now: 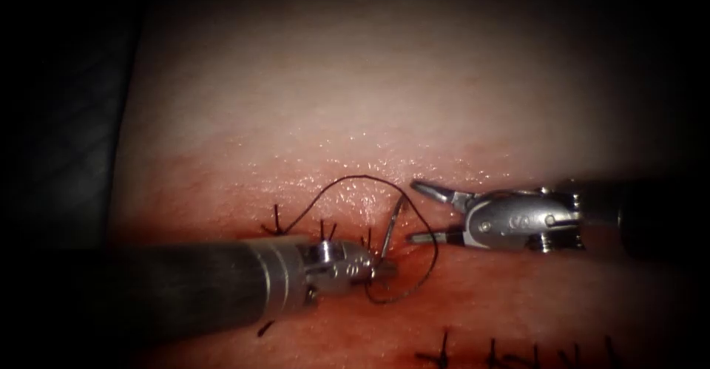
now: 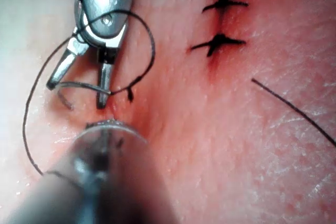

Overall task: Wound Closure
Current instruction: Pierce the skin above the wound using the needle in the right hand.

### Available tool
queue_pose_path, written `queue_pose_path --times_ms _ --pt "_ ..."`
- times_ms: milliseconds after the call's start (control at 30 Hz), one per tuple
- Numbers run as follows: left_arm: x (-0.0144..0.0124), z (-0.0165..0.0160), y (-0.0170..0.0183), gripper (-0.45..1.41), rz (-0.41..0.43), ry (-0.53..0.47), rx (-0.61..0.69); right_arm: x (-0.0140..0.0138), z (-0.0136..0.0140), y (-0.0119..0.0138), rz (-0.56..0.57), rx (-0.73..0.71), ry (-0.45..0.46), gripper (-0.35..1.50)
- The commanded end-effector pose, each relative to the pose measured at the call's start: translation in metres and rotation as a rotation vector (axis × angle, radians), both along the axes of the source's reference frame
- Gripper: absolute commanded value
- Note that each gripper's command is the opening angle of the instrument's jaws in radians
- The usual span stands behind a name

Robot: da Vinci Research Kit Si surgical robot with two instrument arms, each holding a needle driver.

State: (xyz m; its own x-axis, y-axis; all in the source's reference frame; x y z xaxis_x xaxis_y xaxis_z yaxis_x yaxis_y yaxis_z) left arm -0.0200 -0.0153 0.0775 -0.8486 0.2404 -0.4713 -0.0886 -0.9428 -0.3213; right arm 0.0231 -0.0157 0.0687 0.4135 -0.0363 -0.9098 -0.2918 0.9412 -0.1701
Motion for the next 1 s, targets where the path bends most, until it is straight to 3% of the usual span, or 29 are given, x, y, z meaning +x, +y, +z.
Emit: queue_pose_path --times_ms 33,233,867,933,1000 --pt "-0.0005 0.0006 -0.0001 -0.45 0.001 -0.001 0.0 0.002 -0.0007 -0.0004 -0.033 -0.052 -0.025 1.46" --pt "-0.0005 0.0006 -0.0001 -0.45 0.001 -0.001 0.0 0.0032 -0.0039 -0.0013 -0.082 -0.203 -0.134 1.4" --pt "-0.0006 0.0004 -0.0004 -0.45 0.002 0.003 0.0 0.0056 -0.0048 -0.0006 -0.161 -0.375 -0.25 1.45" --pt "-0.0005 0.0004 -0.0004 -0.45 0.004 0.005 0.002 0.0057 -0.0047 -0.0005 -0.165 -0.379 -0.253 1.4" --pt "-0.0005 0.0004 -0.0004 -0.45 0.004 0.005 0.002 0.0056 -0.0046 -0.0005 -0.191 -0.367 -0.263 1.09"
